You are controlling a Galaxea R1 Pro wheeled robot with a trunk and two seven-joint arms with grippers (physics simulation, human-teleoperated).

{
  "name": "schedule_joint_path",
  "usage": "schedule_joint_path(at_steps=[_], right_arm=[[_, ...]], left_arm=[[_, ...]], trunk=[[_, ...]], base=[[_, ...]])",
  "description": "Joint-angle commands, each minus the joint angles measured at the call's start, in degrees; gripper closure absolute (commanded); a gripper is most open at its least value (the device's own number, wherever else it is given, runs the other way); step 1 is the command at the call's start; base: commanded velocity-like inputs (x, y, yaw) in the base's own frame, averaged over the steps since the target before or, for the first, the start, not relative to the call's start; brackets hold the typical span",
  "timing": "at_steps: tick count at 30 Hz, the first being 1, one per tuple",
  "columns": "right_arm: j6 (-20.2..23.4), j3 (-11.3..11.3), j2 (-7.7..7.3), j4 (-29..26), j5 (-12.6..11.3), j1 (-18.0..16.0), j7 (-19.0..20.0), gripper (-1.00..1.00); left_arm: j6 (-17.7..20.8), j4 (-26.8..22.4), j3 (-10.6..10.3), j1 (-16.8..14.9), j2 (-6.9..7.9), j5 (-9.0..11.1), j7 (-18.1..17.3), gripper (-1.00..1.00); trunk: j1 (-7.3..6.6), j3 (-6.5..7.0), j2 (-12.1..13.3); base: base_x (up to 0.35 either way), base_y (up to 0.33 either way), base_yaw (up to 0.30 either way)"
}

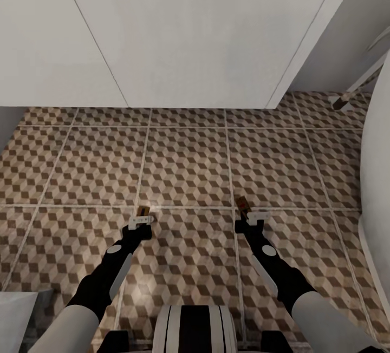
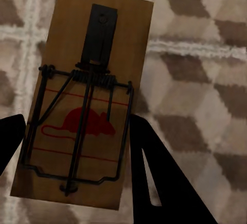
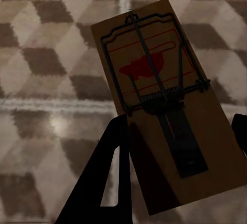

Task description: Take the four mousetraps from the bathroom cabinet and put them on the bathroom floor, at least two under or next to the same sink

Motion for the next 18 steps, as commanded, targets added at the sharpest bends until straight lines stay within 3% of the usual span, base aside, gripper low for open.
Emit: schedule_joint_path(at_steps=[1, 5, 8, 13, 18], right_arm=[[-0.30, 0.48, -0.11, 0.00, -0.61, -0.05, -0.52, 1.00], [-0.31, 0.48, -0.03, 0.03, -0.29, -0.05, -0.49, 1.00], [-0.13, 0.41, 0.03, 0.21, 1.65, -0.05, -0.41, 1.00], [0.13, 0.24, 0.02, 0.24, 3.66, -0.14, -0.46, 1.00], [-0.13, 0.21, -0.04, -0.54, 4.31, -0.22, -1.32, 1.00]], left_arm=[[0.30, 0.05, -0.05, 0.00, 0.01, 0.53, -0.08, 1.00], [0.25, 0.85, -0.05, 0.01, -0.03, 0.53, -0.05, 1.00], [-0.06, 1.57, -0.05, 0.03, -0.14, 0.53, -0.05, 1.00], [-3.49, 6.55, 0.34, 0.04, -0.42, 0.47, 0.12, 1.00], [-6.24, 6.72, 0.26, 0.04, -0.36, 0.45, 0.04, 1.00]], trunk=[[-0.01, -0.10, -0.01], [-0.01, -0.21, -0.01], [-0.01, -0.22, -0.01], [-0.01, -0.22, -0.01], [-0.01, -0.23, -0.01]], base=[[0.000, 0.000, 0.000], [0.000, 0.000, 0.000], [0.000, 0.000, 0.000], [0.000, 0.000, 0.000], [0.000, 0.000, 0.000]])
